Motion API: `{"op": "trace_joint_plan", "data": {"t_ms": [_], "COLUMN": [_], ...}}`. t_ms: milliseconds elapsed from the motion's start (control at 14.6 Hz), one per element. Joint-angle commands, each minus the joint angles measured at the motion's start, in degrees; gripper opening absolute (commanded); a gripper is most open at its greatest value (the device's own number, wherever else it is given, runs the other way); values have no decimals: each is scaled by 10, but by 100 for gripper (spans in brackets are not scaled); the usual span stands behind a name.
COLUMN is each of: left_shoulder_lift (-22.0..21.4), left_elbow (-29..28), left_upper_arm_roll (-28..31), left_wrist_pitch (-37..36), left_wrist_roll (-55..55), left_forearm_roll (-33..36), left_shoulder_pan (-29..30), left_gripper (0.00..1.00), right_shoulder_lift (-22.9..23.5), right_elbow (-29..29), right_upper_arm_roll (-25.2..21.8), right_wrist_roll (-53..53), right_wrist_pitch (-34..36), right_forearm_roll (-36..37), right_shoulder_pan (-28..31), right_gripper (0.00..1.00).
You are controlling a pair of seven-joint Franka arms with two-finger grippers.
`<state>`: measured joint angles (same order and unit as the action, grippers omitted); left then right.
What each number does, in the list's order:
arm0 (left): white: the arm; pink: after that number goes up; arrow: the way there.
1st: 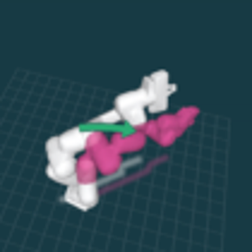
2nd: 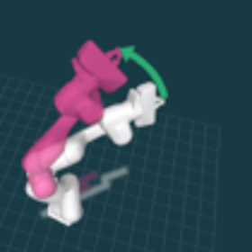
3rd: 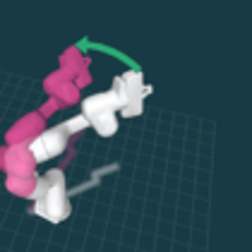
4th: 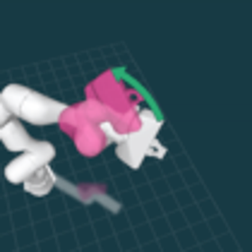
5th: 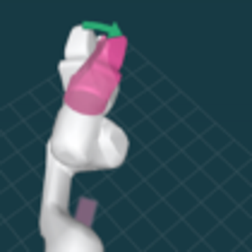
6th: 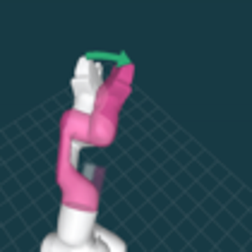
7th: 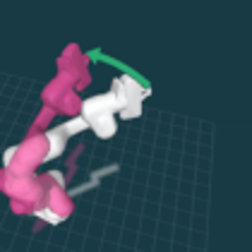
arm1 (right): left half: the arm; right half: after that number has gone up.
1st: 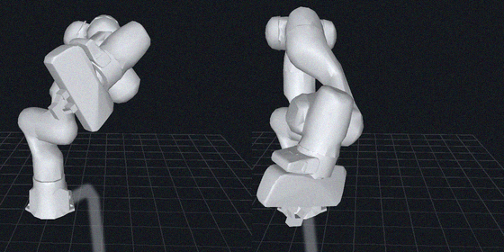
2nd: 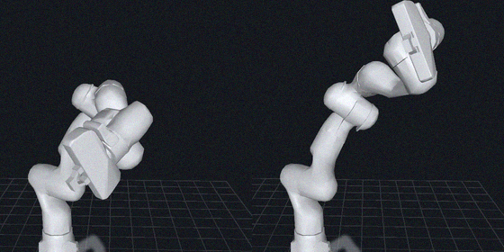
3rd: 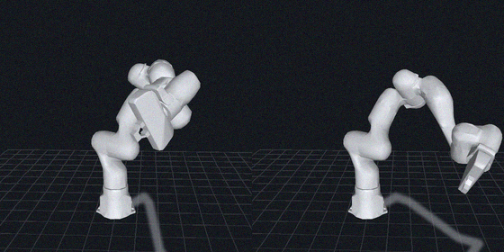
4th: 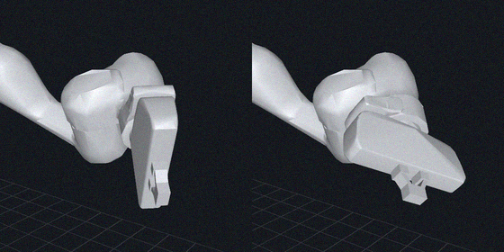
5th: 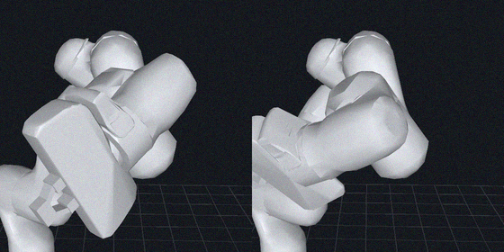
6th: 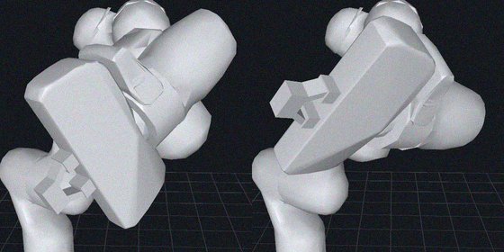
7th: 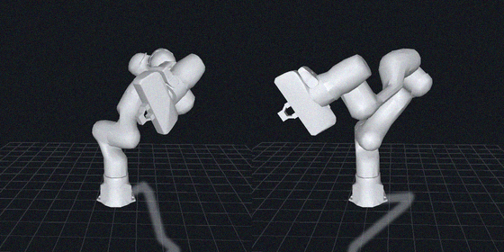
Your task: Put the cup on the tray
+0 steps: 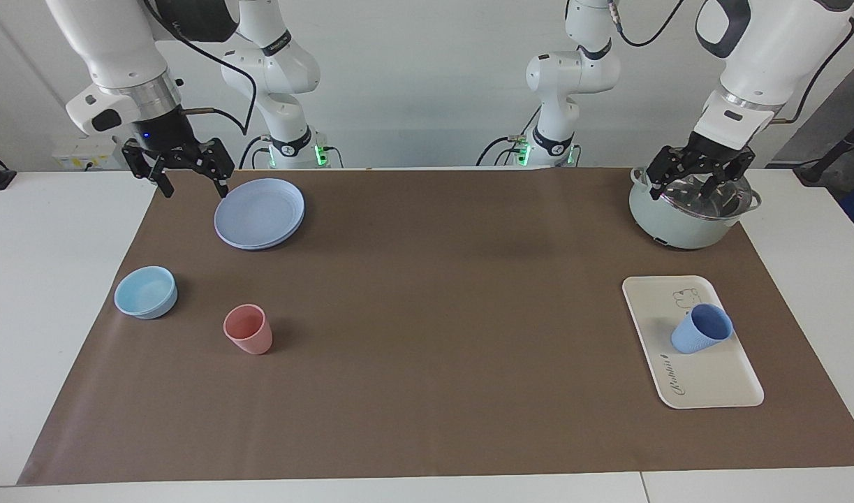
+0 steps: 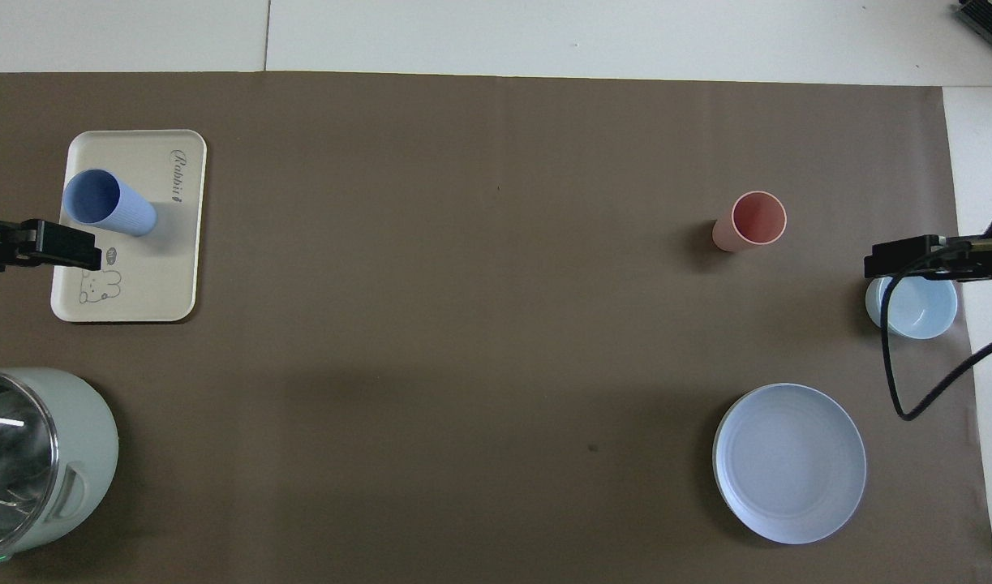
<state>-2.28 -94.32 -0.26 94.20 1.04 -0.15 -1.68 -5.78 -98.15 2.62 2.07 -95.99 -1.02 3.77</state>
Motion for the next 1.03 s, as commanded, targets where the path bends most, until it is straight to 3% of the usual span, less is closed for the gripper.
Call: {"op": "trace_joint_plan", "data": {"t_ms": [0,137,957], "left_shoulder_lift": [-9,-9,-7], "left_elbow": [-15,-16,-17], "left_upper_arm_roll": [-2,-2,-2], "left_wrist_pitch": [6,6,13], "left_wrist_roll": [11,11,13], "left_forearm_roll": [-7,-7,-7], "left_shoulder_pan": [7,6,5], "left_gripper": [100,100,100], "right_shoulder_lift": [6,7,12], "right_elbow": [30,38,31], "right_upper_arm_roll": [-73,-109,-94], "right_wrist_roll": [13,13,6], "right_wrist_pitch": [50,70,67], "right_forearm_roll": [10,8,24], "right_shoulder_pan": [-67,-89,-74], "right_gripper": [100,100,100]}}
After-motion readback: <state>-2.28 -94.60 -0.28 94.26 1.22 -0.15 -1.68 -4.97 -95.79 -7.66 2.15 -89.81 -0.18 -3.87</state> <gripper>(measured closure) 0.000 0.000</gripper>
